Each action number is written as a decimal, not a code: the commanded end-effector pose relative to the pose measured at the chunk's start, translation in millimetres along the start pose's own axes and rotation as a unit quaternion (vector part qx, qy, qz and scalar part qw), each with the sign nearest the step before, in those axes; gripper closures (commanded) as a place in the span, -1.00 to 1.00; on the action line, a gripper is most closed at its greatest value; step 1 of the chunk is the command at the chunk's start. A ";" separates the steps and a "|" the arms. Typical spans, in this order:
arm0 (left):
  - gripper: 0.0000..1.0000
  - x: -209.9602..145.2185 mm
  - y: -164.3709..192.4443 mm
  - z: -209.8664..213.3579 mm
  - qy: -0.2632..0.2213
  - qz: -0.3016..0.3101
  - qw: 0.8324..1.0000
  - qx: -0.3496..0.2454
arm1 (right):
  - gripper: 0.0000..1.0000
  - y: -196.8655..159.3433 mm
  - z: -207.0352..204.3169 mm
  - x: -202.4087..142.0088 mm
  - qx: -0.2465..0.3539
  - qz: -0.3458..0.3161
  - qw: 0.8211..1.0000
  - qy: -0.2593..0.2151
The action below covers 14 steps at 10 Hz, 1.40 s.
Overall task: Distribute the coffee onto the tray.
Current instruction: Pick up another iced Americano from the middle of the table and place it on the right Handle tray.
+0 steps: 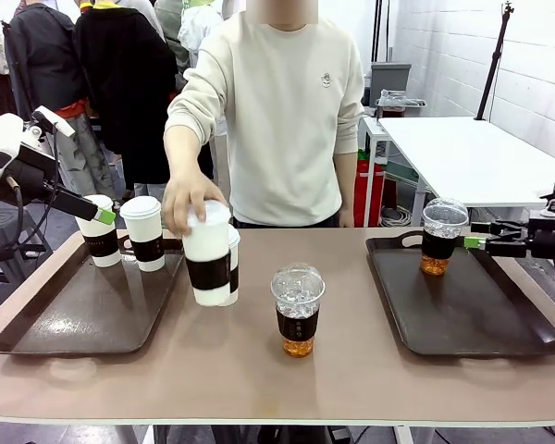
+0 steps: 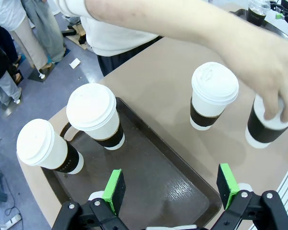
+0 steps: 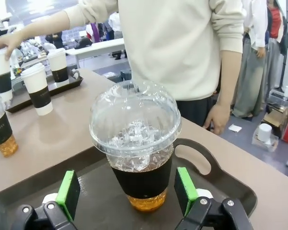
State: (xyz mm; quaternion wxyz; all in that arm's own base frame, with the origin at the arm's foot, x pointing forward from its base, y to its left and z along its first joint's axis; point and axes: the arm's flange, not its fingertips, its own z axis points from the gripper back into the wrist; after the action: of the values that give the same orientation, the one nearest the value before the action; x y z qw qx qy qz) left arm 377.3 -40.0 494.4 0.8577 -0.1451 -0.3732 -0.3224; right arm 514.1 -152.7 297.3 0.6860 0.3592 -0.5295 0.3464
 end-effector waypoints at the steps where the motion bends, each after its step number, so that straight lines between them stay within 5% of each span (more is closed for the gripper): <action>1: -1.00 -1.0 1.4 0.0 0.000 0.002 1.000 -0.003 | -1.00 17.3 8.0 18.8 -0.018 -0.010 0.999 0.035; 5: -1.00 -1.0 1.4 0.0 0.000 0.002 1.000 -0.003 | -1.00 28.2 31.0 58.3 -0.043 0.000 0.998 0.040; 10: -1.00 -1.0 1.4 0.0 0.000 0.002 1.000 -0.003 | -1.00 43.8 27.5 161.0 -0.017 0.064 0.996 0.062; 14: -1.00 -1.0 1.4 0.0 0.000 0.002 1.000 -0.003 | -1.00 66.4 -15.2 254.2 0.016 0.128 0.976 0.174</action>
State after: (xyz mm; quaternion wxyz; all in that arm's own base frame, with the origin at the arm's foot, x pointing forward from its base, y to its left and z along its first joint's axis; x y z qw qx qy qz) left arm 377.3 -40.1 494.4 0.8577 -0.1450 -0.3732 -0.3225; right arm 503.9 -87.3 534.2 0.6981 0.2462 -0.4713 0.4794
